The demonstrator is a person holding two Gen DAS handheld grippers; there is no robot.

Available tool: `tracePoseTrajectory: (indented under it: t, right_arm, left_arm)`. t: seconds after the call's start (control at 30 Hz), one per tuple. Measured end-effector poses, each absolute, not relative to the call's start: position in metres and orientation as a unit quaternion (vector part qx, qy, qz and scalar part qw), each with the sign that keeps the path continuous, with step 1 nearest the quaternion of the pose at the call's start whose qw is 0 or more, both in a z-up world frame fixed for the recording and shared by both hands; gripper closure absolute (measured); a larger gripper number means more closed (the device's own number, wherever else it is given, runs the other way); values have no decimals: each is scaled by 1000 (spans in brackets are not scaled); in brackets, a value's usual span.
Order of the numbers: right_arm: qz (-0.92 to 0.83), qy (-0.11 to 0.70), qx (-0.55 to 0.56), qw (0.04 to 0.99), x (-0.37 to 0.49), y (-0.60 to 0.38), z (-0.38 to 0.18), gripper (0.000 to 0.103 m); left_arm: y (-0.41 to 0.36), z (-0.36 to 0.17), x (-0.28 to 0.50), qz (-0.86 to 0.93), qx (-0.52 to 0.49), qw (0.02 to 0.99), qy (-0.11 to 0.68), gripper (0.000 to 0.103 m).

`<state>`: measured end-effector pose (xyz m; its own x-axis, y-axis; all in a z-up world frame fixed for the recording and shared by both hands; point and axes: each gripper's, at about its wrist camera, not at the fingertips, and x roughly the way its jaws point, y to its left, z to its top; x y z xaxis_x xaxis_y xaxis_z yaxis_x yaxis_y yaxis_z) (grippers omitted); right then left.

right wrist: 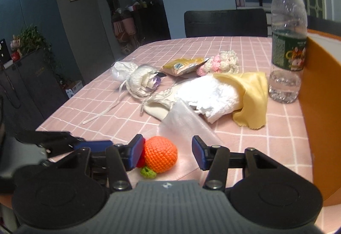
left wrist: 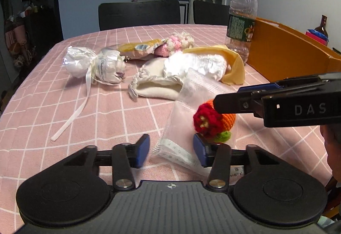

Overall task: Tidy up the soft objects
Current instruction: 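Grasp the white mesh bag with the left tool while the right tool grasps the crocheted strawberry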

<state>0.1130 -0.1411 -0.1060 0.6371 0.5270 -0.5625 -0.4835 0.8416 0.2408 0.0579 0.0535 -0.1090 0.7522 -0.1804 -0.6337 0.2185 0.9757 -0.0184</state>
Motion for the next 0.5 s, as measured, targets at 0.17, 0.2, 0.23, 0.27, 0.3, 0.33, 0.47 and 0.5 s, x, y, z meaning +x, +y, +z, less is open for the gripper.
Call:
tracePoseTrajectory:
  t: [0.17,0.2,0.23,0.27,0.3,0.33,0.47,0.5]
  right_arm:
    - [291,335,43,895,115,-136,-111,52]
    - [292,337,48,894,116,-136,-112,52]
    - [293,341,53,892,117,-137,-113,52]
    - [295,346,56,889,119,-136,-114,52]
    - [298,352,57,885,120,-136,-116,52]
    - [303,360,62,880,121,-135,-118,52]
    - [308,369,80,873,119,-137,-120,61]
    - [304,363,70,878,117,-138,-118,61]
  left_arm:
    - [48,-110,57,-103,39,935,336,67]
    - [48,-110,58,-104,35,934,339,69]
    - [47,-109,58,-105,36,934,340,71]
    - [46,-109,58,-105,39,934,340,74]
    - [45,-108,58,-105,43,934,339,75]
    - [43,-108,58,-106,48,934,339,79]
    - [40,-108,57,-111,52,933,338,87]
    - [40,-108,57,-111,54,933,338,87]
